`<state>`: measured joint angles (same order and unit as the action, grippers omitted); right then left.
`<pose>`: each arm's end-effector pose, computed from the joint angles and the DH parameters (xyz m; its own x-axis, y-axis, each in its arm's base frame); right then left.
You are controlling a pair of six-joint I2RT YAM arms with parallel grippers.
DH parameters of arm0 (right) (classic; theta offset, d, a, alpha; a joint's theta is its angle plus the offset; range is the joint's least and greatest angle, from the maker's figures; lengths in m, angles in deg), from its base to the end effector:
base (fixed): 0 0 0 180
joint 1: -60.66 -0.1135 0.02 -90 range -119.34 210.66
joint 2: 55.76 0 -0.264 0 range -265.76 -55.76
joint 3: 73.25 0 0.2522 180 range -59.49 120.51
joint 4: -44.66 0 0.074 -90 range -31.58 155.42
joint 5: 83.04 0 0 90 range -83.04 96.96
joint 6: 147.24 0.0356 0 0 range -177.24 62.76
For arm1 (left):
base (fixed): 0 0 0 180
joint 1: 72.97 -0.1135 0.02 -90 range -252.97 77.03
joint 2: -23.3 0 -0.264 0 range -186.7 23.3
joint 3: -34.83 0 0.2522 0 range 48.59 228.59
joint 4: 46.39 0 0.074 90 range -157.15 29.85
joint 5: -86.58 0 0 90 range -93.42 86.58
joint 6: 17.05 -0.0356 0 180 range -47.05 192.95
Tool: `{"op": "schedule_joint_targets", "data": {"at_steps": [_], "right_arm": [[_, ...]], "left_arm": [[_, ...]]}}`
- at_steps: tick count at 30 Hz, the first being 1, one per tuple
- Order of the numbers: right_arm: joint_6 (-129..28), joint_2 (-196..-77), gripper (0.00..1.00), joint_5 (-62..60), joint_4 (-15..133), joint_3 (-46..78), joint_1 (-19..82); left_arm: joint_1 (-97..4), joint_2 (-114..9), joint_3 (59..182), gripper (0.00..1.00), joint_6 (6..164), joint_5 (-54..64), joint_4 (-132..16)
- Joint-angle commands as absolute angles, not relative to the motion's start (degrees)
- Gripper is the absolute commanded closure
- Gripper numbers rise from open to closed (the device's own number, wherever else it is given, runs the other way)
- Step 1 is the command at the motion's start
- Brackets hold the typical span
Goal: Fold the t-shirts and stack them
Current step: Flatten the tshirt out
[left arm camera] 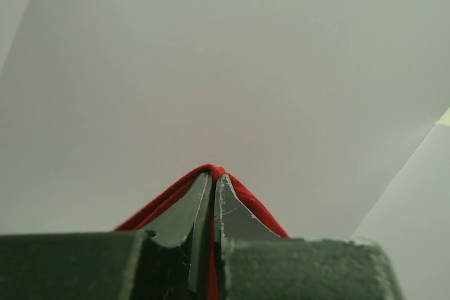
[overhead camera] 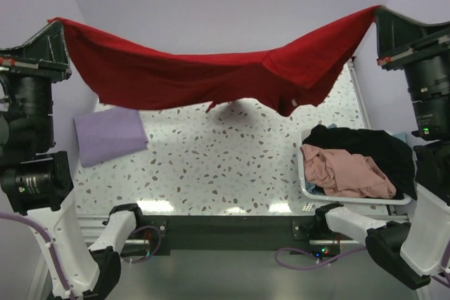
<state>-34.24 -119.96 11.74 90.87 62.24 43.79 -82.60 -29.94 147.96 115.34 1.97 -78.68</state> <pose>0.0824 0.0219 0.6365 0.2886 0.4944 -0.8199 -0.3582 0.8499 0.3864 0.0849 0.0110 0.5939 0.3943 -0.6139 -0.6839 0.2456 0.7875 -0.5653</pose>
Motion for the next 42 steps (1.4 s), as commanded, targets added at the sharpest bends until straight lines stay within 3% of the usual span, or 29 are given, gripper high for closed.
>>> {"op": "schedule_joint_targets", "data": {"at_steps": [1, 7, 13, 17, 20, 30, 38, 42], "right_arm": [[-36.2, -125.0, 1.0, 13.6, 86.4, 67.0, 44.0], [-35.7, -133.3, 1.0, 13.2, 83.9, 67.7, 44.0], [-39.0, -148.8, 1.0, 16.3, 84.6, 71.0, 44.2], [-37.9, -161.2, 1.0, 15.9, 90.4, 83.8, 45.2], [-36.6, -164.7, 1.0, 15.0, 90.2, 86.3, 45.4], [-37.6, -154.1, 1.0, 16.0, 83.9, 76.8, 45.3], [-37.9, -136.4, 1.0, 18.0, 71.5, 62.7, 45.4], [-38.3, -130.0, 1.0, 18.8, 70.3, 62.7, 45.4]], "left_arm": [[-82.7, -31.5, 148.8, 1.0, 112.9, -3.0, -81.0], [-82.7, -36.6, 141.0, 1.0, 114.1, 4.0, -77.9], [-82.7, -47.3, 134.7, 1.0, 113.6, 11.0, -73.7], [-82.7, -56.9, 140.5, 1.0, 111.1, 14.1, -74.5], [-82.7, -60.6, 146.0, 1.0, 110.7, 17.1, -76.4], [-82.7, -52.0, 139.0, 1.0, 118.0, 17.2, -73.1], [-82.8, -32.6, 136.4, 1.0, 116.9, 1.3, -76.4], [-82.8, -25.9, 137.5, 1.0, 115.3, -8.0, -81.2]]}}
